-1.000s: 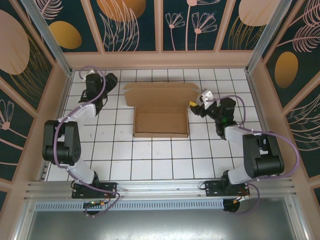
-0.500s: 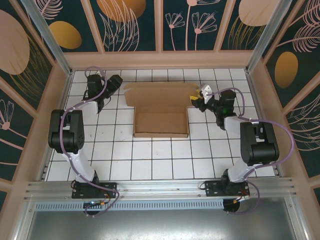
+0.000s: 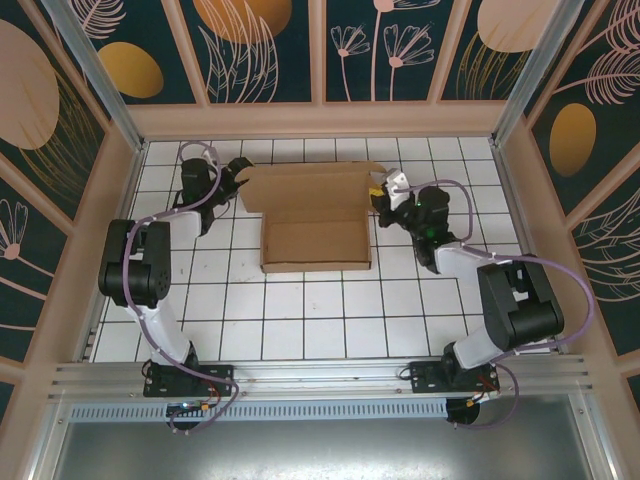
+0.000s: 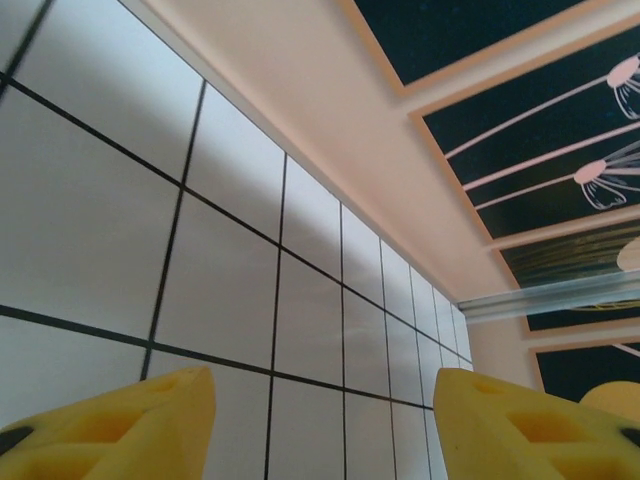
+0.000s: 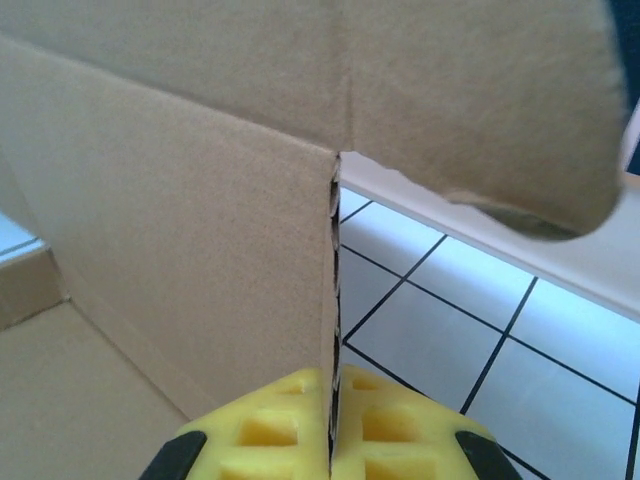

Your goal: Fold the paper box

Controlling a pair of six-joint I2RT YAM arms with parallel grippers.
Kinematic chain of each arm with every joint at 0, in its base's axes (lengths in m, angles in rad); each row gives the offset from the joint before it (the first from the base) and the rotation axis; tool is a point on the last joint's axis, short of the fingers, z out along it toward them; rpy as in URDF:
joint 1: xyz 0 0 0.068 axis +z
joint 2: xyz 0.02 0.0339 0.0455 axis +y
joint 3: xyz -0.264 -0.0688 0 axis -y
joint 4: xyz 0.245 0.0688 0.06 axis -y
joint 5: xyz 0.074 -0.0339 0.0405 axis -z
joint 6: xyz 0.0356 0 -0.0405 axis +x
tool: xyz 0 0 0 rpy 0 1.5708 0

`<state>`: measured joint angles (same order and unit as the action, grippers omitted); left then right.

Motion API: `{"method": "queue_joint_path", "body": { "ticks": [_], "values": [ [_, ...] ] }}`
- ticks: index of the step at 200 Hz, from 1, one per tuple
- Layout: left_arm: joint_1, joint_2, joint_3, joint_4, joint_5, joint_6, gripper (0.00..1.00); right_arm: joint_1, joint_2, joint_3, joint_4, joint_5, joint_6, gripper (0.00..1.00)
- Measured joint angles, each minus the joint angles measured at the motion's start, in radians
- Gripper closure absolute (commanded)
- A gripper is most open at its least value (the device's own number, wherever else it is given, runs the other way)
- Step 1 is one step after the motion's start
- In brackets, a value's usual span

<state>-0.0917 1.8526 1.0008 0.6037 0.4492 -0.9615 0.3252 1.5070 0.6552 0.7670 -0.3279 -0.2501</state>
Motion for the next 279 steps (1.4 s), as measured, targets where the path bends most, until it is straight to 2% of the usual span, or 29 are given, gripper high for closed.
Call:
{"method": "queue_joint_path", "body": {
  "ticks": [53,88,121,150,177,205,251,279],
  "values": [
    [-0.052,-0.002,-0.076,0.047,-0.006,-0.045,0.40,0.200,-0.002,0.027,-0.037,0.491,0.172,0.99],
    [-0.096,-0.007,-0.093,0.073,-0.016,-0.066,0.40,0.277,0.067,0.097,-0.059,0.790,0.280,0.98],
    [-0.126,-0.025,-0.132,0.111,-0.019,-0.089,0.39,0.318,0.124,0.114,-0.045,0.929,0.362,0.98],
    [-0.138,-0.031,-0.144,0.121,-0.023,-0.098,0.38,0.344,0.204,0.183,-0.045,1.009,0.360,0.97],
    [-0.144,-0.048,-0.145,0.116,-0.039,-0.093,0.32,0.349,0.226,0.195,-0.034,1.054,0.341,0.97],
    [-0.146,-0.129,-0.146,0.028,-0.095,-0.026,0.26,0.313,0.204,0.148,0.008,1.020,0.326,0.96],
    [-0.109,-0.266,-0.147,-0.138,-0.256,0.090,0.27,0.186,0.115,0.063,0.011,0.826,0.297,0.95],
    [-0.071,-0.320,-0.171,-0.204,-0.372,0.184,0.28,0.163,0.096,0.053,0.006,0.714,0.260,0.95]
  ]
}}
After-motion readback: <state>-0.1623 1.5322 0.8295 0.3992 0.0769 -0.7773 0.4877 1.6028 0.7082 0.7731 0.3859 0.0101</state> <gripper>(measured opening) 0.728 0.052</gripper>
